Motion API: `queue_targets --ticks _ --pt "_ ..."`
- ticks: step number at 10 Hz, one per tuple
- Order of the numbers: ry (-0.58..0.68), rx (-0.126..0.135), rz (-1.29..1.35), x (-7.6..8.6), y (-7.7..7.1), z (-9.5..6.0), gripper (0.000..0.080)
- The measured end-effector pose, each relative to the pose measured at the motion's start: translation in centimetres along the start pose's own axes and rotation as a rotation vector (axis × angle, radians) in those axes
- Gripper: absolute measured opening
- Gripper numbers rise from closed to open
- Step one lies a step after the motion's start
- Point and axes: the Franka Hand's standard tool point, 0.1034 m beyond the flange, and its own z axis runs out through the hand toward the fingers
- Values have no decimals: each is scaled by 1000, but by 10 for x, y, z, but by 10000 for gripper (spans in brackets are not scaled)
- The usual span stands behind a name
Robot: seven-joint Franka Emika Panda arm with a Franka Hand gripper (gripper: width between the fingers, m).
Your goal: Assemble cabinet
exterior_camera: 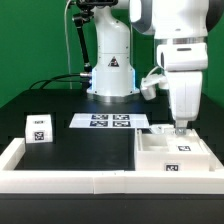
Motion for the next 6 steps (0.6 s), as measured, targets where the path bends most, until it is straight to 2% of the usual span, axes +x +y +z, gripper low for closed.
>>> queue_targets --ticks 1,2,3,4,5,6 --pt "-4 -6 13 -2 -10 -6 501" --pt "-9 -10 8 -3 -23 -13 640" --pt "-13 -10 -6 -3 -36 -17 746" --pt "-13 -15 -33 -5 -45 -17 746" --pt "-9 -20 -46 -8 -54 -14 790" --pt "-7 -18 -48 -9 -64 -10 797"
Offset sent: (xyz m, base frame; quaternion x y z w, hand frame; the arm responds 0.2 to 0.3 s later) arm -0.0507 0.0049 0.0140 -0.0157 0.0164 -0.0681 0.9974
